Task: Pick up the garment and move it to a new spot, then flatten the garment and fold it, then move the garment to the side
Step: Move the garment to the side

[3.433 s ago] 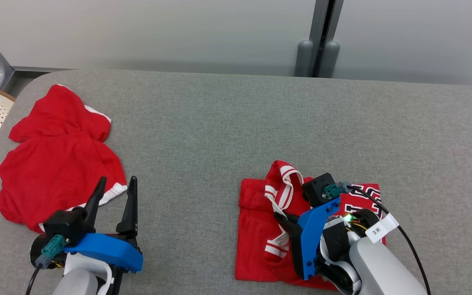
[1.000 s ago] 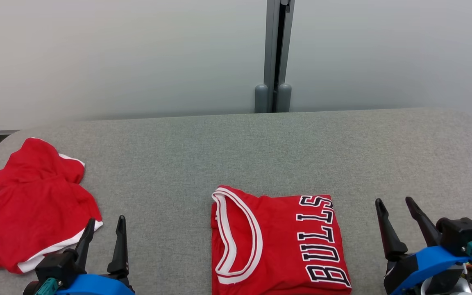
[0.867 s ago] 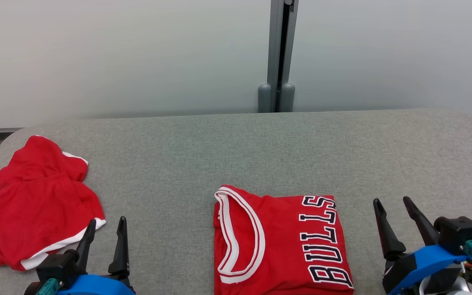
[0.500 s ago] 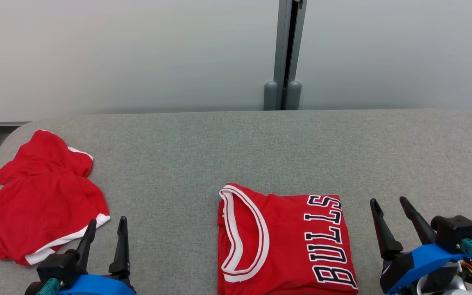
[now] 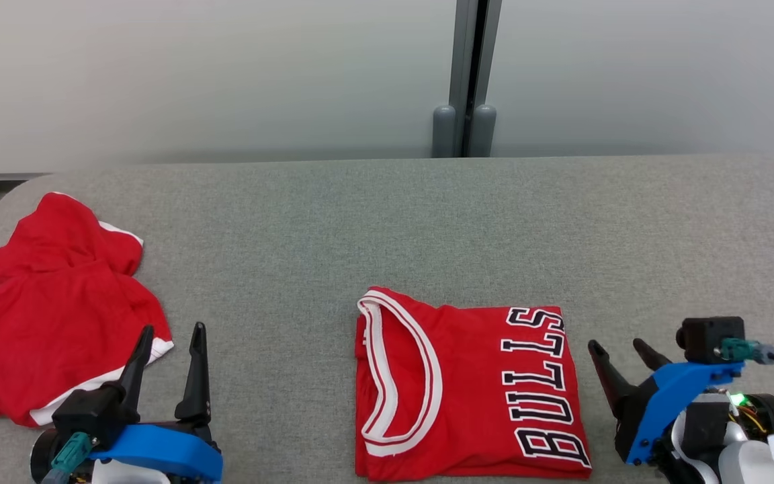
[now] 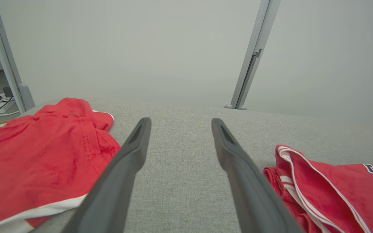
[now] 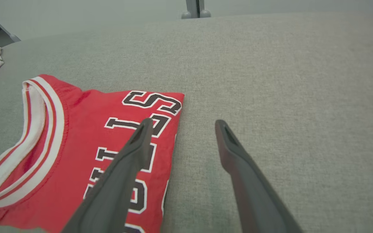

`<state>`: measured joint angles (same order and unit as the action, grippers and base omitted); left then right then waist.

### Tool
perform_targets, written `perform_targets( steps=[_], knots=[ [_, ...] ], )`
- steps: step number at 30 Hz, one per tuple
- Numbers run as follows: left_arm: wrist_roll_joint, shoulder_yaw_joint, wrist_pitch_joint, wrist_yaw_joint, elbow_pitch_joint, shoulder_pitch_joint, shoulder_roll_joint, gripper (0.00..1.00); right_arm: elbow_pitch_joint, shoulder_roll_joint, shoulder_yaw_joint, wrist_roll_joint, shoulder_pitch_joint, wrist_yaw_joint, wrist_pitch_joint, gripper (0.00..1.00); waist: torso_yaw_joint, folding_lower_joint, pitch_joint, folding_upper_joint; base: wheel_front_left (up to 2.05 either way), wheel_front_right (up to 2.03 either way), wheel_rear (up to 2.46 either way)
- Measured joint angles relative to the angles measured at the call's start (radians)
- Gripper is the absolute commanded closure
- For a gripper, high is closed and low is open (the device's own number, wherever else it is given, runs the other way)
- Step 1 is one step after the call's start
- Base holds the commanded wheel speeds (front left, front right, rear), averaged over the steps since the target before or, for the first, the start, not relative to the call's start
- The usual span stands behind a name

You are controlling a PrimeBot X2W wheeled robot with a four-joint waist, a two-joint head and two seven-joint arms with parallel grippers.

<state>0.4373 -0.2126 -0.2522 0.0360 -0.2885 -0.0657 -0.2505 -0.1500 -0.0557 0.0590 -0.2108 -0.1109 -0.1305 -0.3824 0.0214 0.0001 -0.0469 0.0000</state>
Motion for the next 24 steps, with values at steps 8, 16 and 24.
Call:
perform_targets(
  steps=[8, 16, 24],
  knots=[
    [0.000, -0.016, 0.001, 0.006, 0.002, -0.030, 0.003, 0.00, -0.111, 0.005, -0.050, -0.023, -0.069, 0.000, -0.173, 0.00, 0.020, 0.0000, -0.043, 0.0000, 0.00, 0.00, 0.00],
    [-0.006, -0.029, -0.001, 0.017, -0.014, -0.058, 0.006, 0.00, -0.244, 0.005, -0.046, -0.009, -0.125, 0.000, -0.188, 0.00, 0.056, 0.0000, -0.071, 0.0000, 0.00, 0.00, 0.00],
    [-0.007, -0.033, -0.005, 0.022, -0.035, -0.072, 0.010, 0.00, -0.312, -0.007, -0.089, -0.018, -0.164, 0.002, -0.228, 1.00, 0.067, -0.0002, -0.075, 0.0000, 0.00, 0.00, 0.00]
  ],
)
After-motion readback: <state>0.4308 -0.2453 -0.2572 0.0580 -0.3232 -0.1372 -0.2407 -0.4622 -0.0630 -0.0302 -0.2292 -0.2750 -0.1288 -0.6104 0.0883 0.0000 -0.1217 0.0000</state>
